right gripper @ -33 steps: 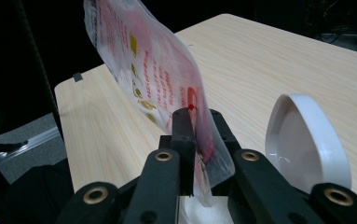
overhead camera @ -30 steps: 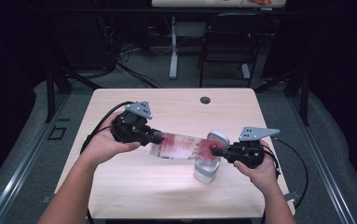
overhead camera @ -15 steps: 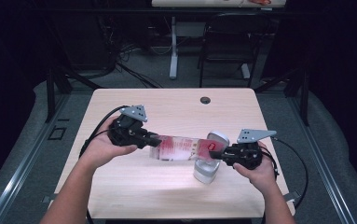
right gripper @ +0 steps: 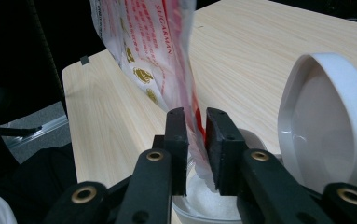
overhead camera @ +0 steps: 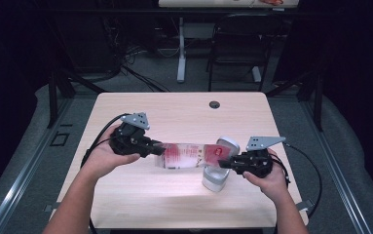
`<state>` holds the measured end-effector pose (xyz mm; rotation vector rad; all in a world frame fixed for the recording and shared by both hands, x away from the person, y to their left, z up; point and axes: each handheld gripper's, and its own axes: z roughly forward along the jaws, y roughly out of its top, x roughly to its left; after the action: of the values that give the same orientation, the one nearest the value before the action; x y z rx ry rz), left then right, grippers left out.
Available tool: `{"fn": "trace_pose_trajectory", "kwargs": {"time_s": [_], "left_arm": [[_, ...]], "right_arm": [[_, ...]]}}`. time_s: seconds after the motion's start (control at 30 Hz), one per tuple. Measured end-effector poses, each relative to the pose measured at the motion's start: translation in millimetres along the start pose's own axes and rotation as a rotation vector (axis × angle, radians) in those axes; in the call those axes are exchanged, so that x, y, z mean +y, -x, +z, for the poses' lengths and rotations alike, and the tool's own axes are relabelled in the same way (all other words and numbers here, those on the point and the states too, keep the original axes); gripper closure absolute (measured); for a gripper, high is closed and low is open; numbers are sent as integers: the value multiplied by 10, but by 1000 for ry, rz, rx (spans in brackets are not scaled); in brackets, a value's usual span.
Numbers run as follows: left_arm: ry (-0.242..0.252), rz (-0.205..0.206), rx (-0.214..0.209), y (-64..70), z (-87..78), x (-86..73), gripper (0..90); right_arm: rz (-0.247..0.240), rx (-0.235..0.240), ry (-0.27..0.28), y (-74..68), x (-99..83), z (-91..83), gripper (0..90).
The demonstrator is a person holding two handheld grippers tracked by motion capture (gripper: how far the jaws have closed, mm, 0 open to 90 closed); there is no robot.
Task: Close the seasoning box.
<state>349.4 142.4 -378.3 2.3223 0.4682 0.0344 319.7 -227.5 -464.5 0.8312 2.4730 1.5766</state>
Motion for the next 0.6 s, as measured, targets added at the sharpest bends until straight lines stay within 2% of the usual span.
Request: {"fn": "trace_pose_trajectory", "kwargs": {"time_s": [0.3, 0.6], "left_arm": [[-3, -6, 1, -13, 15, -53, 771], [-5, -11, 1, -36, 41, -124, 765]], "right_arm": [[-22, 6, 11, -22, 3, -6, 869], [-56, -24, 6, -72, 42, -13, 899]]}}
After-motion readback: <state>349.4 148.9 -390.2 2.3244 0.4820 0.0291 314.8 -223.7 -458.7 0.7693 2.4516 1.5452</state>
